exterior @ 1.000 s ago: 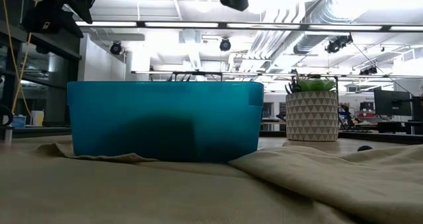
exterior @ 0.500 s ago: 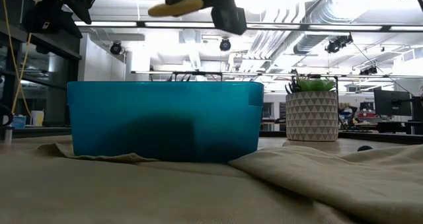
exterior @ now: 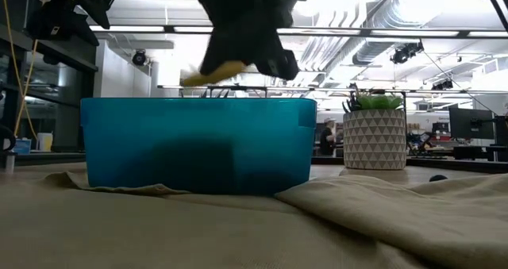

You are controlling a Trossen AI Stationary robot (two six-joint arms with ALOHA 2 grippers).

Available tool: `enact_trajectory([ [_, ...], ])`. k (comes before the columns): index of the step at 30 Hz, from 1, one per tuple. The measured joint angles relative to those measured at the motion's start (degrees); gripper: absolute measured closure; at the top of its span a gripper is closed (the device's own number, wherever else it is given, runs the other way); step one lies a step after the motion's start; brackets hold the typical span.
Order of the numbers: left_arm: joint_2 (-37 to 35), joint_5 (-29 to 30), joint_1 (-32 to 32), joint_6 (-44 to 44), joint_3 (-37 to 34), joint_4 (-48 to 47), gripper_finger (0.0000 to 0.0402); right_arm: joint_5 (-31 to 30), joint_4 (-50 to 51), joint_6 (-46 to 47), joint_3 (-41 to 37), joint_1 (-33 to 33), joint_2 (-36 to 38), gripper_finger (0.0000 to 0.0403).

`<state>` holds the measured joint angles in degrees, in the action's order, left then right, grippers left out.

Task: Pick and placing Produce into tupperware
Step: Put the small corn into the blue bin, then put the bottom blueberry into the blue bin

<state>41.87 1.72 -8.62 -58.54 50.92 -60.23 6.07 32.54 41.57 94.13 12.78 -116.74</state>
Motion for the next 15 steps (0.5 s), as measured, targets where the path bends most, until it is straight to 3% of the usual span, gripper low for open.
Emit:
enact_trajectory([
  [15, 0.00, -0.01, 0.01, 1.67, 0.00, 0.02, 0.0245, -2.56, 3.10, 2.58, 0.00, -0.02, -1.16, 0.0320],
])
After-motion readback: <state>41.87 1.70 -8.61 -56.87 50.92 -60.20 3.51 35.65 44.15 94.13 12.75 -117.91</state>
